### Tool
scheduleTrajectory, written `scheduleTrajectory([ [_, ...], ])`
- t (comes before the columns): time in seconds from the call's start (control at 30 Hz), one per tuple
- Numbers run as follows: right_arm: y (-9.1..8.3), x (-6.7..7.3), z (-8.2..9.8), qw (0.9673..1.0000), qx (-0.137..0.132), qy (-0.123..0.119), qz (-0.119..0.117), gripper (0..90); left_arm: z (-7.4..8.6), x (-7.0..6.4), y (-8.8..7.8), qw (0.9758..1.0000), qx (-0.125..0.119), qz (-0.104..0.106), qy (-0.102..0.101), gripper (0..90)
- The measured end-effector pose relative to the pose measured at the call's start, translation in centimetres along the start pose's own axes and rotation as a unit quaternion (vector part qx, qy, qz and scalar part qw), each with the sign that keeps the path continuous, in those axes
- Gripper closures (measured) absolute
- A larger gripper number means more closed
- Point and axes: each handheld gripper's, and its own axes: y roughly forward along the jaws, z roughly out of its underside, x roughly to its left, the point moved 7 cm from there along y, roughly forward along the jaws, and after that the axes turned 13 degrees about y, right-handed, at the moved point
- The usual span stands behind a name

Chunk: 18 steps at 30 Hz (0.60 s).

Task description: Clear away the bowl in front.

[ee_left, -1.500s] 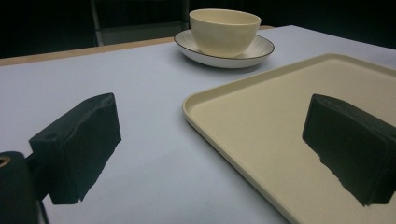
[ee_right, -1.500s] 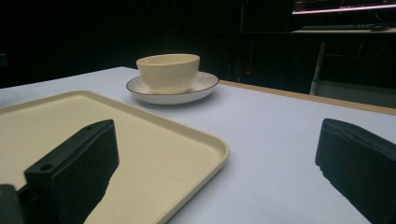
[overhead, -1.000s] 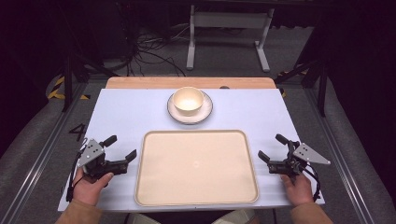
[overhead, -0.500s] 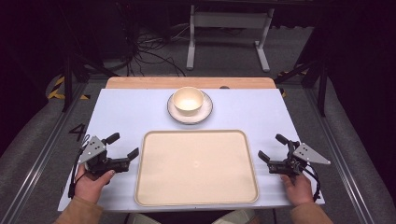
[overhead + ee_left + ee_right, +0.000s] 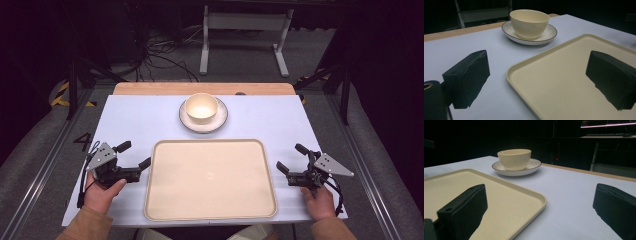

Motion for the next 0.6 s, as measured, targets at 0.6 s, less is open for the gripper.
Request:
scheduleTrajectory([
  [0.6, 0.0, 0.0, 0.0, 1.0, 0.0, 0.0, 0.0, 0.0, -3.6, 0.0, 3.1, 0.9993, -0.008, 0.035, 0.007, 6.6],
])
